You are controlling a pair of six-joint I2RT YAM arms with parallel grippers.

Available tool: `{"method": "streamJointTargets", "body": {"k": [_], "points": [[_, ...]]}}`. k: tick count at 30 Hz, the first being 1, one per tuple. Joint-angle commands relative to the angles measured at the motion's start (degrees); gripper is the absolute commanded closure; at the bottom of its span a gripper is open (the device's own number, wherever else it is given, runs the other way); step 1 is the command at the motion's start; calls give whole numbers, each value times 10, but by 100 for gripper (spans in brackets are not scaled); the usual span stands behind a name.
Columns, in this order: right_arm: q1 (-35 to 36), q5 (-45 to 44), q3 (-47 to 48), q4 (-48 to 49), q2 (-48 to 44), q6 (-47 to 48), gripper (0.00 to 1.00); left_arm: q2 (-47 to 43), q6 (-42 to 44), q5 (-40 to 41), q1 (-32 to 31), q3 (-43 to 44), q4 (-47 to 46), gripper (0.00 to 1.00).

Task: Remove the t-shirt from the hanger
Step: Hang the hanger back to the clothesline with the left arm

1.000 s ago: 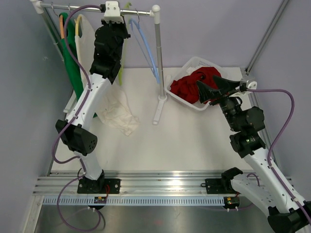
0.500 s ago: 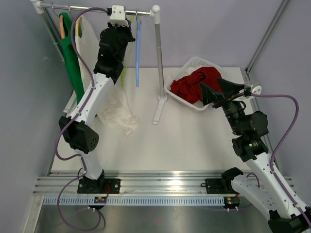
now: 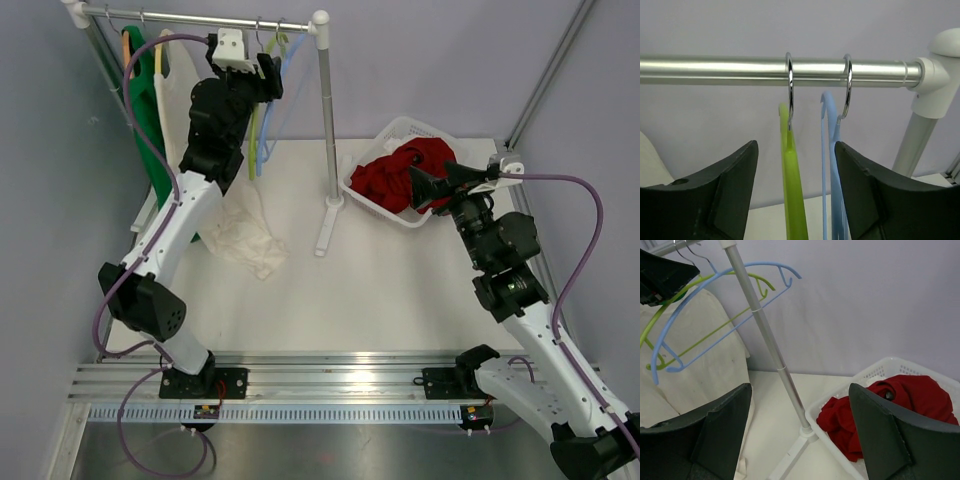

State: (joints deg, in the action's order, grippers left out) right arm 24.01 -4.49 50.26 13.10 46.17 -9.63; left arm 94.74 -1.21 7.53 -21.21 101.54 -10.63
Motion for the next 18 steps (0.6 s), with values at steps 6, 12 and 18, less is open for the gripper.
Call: {"method": "streamJointTargets", "body": {"k": [6, 12, 18], "points": [[3, -116, 96, -127, 42, 2, 15, -166, -79, 37, -7, -193, -146, 1], [-21, -141, 136, -166, 128, -9, 13, -236, -90, 88, -25, -240, -103, 1], [-107, -60, 168, -178, 230, -68, 11, -363, -135, 109, -35, -384, -121, 1]]}}
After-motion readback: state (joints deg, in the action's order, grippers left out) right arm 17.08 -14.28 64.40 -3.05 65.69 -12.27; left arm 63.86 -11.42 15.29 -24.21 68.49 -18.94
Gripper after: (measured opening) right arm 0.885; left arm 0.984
